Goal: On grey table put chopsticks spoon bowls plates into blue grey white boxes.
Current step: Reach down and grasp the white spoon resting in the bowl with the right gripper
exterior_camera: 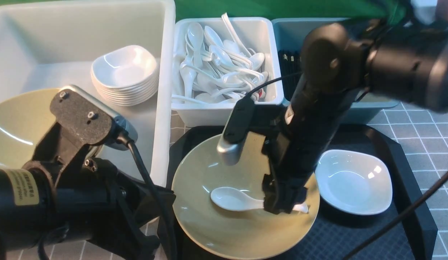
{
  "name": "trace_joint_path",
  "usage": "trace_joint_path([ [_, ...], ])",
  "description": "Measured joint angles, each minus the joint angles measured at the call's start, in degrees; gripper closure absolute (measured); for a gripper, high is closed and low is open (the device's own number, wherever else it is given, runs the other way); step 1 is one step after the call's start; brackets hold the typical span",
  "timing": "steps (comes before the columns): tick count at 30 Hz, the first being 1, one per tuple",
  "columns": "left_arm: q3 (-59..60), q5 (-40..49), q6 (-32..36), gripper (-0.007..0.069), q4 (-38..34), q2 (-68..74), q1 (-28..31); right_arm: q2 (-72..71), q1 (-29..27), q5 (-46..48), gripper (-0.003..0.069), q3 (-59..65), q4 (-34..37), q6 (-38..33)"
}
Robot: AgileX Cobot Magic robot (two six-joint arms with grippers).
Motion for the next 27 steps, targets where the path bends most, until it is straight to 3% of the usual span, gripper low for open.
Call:
trace_joint_path([
  [14,0.00,2.32,3.26,0.0633,-0.17,-0.07,0.00,9.22,0.00,-2.79,0.0222,0.01,-3.04,-2.56],
  [17,0.00,2.26,3.39,0.0633,-0.17,-0.07,0.00,9.54,0.00,-3.21,0.0278,0.01,-3.18,-2.01],
  [20,0.00,1.79,3.51,0.0633,-0.17,-0.07,0.00,9.54,0.02,-1.91,0.0417,-1.22,-3.23,-1.02],
  [21,0.00,1.70,3.52,0.0633,-0.17,-0.07,0.00,9.54,0.02,-1.91,0.0428,-1.39,-3.23,-1.02],
  [22,0.00,0.92,3.64,0.0633,-0.17,-0.07,0.00,9.54,0.07,-0.60,0.0503,-2.88,-3.29,-0.66],
  [27,0.00,-1.88,3.35,0.0633,-0.82,-0.07,0.05,9.48,0.39,1.47,0.0505,-9.72,-4.62,2.31],
])
